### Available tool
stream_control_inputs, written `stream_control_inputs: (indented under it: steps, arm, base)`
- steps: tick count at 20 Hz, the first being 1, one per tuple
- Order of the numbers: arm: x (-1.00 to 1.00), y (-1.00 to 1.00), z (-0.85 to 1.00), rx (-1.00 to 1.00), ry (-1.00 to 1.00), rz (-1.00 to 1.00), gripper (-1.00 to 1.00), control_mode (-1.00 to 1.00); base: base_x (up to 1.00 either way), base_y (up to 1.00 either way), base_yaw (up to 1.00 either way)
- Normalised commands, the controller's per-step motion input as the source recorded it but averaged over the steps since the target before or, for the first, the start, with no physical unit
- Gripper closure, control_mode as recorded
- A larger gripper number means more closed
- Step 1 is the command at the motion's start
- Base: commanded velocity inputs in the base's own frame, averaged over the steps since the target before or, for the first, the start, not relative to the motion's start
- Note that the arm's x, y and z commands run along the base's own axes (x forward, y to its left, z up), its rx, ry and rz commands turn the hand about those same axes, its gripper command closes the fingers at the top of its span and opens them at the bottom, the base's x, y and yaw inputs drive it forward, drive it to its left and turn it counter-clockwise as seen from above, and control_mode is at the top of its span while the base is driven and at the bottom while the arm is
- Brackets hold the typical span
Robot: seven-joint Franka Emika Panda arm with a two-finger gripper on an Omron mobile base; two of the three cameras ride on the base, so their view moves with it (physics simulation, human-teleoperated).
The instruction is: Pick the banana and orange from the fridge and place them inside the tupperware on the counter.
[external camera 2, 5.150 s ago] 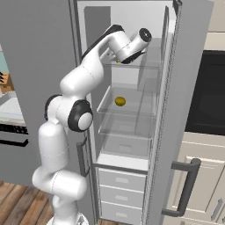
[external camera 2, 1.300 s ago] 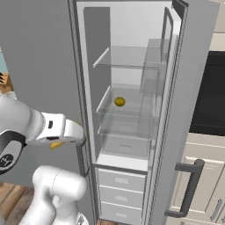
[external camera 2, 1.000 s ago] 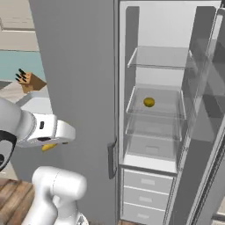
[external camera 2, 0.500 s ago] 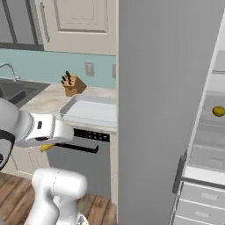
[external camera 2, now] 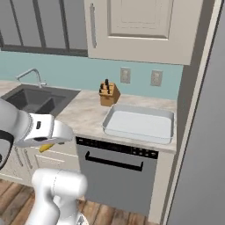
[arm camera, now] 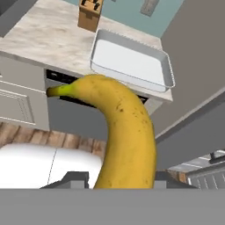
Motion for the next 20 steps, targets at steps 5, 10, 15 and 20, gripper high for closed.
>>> stream_control_inputs:
  steps: [5,10,15,20]
  arm:
    - [0.00,0.00,0.00,0.00,0.00,0.00,1.00,1.00]
    - [0.00,0.00,0.00,0.00,0.00,0.00,1.00,1.00]
    - [0.39,-0.26,-0.46,0.00,0.01,-0.07,1.00,-1.00]
    - [0.37,-0.36,-0.60,0.00,0.03,-0.03,1.00,-1.00]
  base:
    - [0.77,0.09,-0.05]
    - [0.54,-0.08,-0.10]
    - [0.00,0.00,0.00]
    - [0.00,0.00,0.00]
